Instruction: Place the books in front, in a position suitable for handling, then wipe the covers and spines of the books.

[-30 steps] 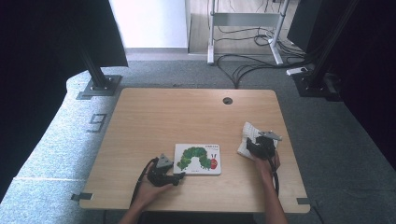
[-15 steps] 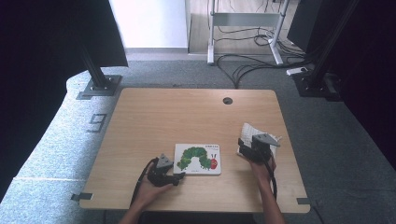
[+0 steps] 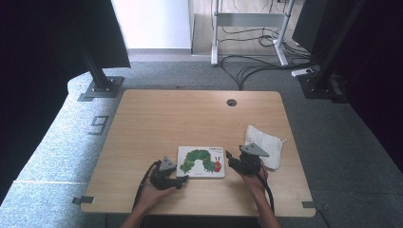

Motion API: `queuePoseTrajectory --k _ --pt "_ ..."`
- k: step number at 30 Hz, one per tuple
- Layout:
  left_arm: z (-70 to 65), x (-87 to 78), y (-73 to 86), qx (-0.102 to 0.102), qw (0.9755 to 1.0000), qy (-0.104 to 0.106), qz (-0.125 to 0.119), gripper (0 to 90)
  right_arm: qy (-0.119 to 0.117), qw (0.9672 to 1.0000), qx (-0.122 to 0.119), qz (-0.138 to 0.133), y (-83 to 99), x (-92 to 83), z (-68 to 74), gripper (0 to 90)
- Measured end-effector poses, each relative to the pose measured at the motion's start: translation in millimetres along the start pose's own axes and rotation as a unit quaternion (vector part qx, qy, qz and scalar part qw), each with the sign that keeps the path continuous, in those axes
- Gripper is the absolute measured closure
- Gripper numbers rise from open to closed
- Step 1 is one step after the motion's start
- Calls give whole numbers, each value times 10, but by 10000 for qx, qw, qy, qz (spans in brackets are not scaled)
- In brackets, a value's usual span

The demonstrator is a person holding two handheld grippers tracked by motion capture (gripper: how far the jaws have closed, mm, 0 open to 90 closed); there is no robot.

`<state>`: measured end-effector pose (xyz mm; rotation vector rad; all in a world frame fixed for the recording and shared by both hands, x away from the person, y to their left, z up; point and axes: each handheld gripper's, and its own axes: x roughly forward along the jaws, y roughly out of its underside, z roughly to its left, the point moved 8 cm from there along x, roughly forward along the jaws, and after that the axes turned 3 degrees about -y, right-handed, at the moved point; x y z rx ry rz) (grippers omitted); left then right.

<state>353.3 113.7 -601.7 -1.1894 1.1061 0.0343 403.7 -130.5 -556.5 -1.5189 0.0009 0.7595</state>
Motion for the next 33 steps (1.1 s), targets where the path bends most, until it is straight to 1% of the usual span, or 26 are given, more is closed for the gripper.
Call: queuePoseTrajectory --k 5,10,13,16,20,23,26,33 --pt "1 0 -1 -1 10000 8 -1 299 -132 9999 -51 59 26 24 89 360" --pt "6 -1 -1 -6 10000 35 0 298 -187 9997 -75 155 64 76 138 360" --pt "5 -4 3 2 10000 10 -1 299 -246 9995 -90 203 89 116 184 360" --pt "4 -5 5 7 10000 -9 2 300 -382 9988 -129 272 115 151 280 360" --pt "1 -11 13 22 10000 -54 14 298 -582 9974 -250 349 140 189 432 358" --pt "3 -16 19 20 10000 -81 16 295 -698 9962 -318 413 150 208 510 354" --pt "8 -18 18 -10 10000 -51 5 289 -776 9953 -289 494 166 236 544 349" --pt "10 -27 16 -63 10000 -17 -17 275 -813 9931 -148 829 264 319 565 326"
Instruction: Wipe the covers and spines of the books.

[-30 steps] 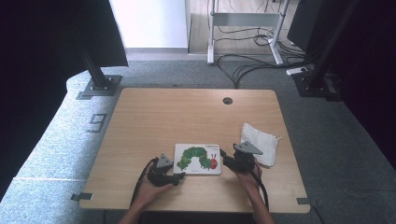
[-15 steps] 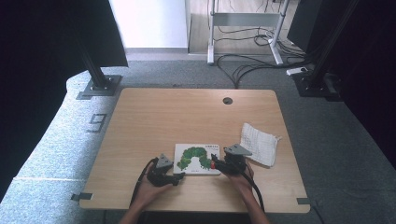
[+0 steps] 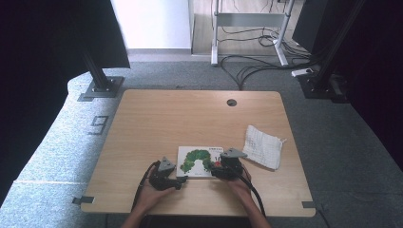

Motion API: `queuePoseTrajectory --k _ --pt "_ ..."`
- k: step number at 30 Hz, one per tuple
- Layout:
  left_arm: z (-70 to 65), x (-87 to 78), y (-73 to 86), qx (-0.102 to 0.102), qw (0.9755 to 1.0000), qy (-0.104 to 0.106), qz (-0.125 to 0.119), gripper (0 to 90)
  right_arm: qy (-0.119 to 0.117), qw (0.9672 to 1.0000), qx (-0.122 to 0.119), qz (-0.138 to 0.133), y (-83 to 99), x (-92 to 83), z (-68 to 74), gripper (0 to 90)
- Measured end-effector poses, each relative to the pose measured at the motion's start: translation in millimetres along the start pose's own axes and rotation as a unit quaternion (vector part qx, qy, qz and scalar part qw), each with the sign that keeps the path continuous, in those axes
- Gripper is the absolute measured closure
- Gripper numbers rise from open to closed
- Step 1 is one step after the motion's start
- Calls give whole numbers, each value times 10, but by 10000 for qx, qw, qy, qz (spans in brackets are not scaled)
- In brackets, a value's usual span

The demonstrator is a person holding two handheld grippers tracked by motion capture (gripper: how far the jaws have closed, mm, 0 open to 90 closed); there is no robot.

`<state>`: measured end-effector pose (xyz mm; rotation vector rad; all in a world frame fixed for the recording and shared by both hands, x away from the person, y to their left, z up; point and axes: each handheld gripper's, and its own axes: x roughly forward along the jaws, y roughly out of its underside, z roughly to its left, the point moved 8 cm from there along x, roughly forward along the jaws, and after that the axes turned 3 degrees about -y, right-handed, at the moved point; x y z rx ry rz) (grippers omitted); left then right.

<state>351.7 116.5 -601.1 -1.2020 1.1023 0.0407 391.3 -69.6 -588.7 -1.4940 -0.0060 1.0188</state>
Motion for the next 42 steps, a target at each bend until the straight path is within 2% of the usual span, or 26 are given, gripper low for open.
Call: queuePoseTrajectory --k 2,11,16,20,24,35,42 --pt "-4 -6 -7 -35 10000 44 -27 269 7 10000 25 88 22 33 7 312" --pt "-8 -30 -38 -226 9994 234 -126 250 184 9997 106 142 13 61 4 274" --pt "-33 -9 -40 -224 9993 296 -92 251 175 9996 190 148 5 56 -28 271" --pt "-35 3 -37 -212 9994 260 -75 254 293 9992 195 181 -3 64 -78 262" --pt "-28 11 -40 -197 9995 223 -66 257 362 9984 304 297 15 94 -131 243" --pt "-32 40 -30 -64 10000 28 2 257 108 9969 659 408 23 119 -144 221" --pt "-33 44 -31 -36 10000 -24 13 259 91 9947 929 432 -15 140 -174 222"
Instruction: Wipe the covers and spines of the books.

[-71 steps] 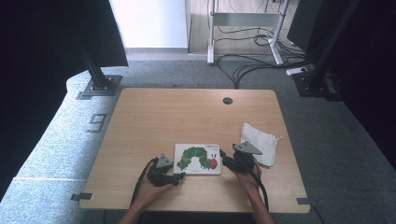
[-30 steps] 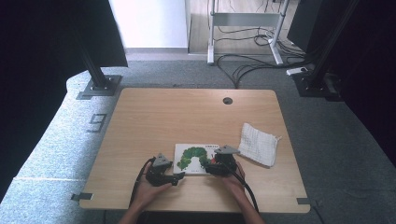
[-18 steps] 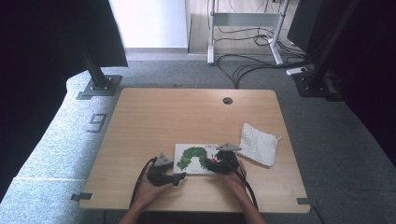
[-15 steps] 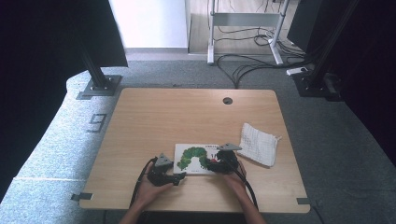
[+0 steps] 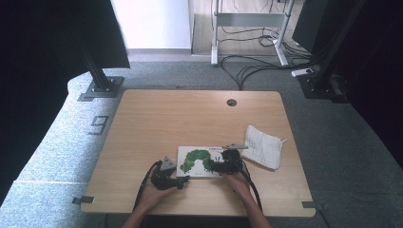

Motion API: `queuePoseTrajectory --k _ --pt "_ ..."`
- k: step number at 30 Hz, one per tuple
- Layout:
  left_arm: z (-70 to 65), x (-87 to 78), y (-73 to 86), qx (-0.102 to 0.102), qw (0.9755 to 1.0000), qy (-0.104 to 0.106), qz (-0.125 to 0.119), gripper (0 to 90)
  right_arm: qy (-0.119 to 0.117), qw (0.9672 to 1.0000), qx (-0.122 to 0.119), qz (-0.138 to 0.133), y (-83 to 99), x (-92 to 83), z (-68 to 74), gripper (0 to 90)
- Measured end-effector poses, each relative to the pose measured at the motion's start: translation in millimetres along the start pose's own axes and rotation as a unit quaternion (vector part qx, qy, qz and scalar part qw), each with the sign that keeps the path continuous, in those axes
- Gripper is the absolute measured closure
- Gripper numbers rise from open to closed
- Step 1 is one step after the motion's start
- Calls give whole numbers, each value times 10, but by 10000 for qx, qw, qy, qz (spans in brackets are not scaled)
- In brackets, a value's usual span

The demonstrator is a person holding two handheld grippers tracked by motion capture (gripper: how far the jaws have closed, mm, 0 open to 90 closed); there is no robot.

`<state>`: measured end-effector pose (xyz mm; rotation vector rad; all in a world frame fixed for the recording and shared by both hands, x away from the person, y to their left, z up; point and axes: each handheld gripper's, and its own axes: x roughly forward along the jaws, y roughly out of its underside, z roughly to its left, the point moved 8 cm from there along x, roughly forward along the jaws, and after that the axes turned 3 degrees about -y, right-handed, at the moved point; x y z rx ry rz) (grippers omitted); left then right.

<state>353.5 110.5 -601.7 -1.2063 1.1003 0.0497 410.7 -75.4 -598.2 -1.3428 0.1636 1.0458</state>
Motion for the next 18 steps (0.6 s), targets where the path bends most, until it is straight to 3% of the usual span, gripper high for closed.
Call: queuePoseTrajectory --k 11,18 --pt "-7 0 6 68 10000 -47 23 258 -307 9978 584 -90 -44 -53 -29 257" --pt "-29 17 6 216 9996 -133 75 218 -525 9956 700 -326 -117 -173 -9 269"
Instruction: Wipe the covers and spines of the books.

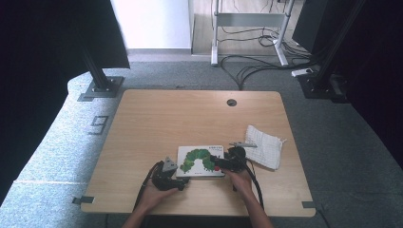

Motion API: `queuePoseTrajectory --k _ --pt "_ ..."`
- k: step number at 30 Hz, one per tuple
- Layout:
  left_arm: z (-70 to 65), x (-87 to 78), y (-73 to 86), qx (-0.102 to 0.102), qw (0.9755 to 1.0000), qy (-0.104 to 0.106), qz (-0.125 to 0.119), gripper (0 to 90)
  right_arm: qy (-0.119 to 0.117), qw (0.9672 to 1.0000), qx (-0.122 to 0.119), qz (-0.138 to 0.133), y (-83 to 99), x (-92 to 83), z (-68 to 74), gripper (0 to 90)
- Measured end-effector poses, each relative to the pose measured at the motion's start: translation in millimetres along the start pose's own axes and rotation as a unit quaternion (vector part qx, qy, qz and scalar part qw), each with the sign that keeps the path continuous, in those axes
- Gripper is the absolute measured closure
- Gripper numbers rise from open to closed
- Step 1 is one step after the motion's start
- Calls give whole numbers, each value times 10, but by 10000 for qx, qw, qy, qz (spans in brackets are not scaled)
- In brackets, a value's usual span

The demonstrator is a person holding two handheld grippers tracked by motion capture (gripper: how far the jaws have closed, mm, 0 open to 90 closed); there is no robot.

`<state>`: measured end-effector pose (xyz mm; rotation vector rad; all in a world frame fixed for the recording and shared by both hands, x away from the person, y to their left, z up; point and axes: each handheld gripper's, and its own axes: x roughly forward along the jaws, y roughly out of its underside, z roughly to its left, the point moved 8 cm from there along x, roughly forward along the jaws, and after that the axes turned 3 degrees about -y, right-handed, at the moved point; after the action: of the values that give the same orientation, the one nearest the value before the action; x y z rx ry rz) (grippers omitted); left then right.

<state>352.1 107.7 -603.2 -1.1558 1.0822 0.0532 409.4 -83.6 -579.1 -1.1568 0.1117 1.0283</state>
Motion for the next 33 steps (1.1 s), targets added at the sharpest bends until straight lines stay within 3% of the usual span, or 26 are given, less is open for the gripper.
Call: queuePoseTrajectory --k 10,15,20,29,33 --pt "-21 23 -2 80 9998 -139 78 183 -260 9993 44 -265 -102 -137 107 275" --pt "-10 23 -10 -18 9998 -178 49 199 -311 9990 11 -321 -121 -166 141 275" --pt "13 15 -19 -180 9998 -106 -12 224 -308 9991 -11 -289 -113 -162 148 274" --pt "18 15 -20 -214 9997 -97 -7 227 -289 9994 -71 -188 -77 -124 91 289" --pt "18 13 -22 -260 9996 -76 -12 228 -343 9994 -61 -26 -27 -74 33 306"
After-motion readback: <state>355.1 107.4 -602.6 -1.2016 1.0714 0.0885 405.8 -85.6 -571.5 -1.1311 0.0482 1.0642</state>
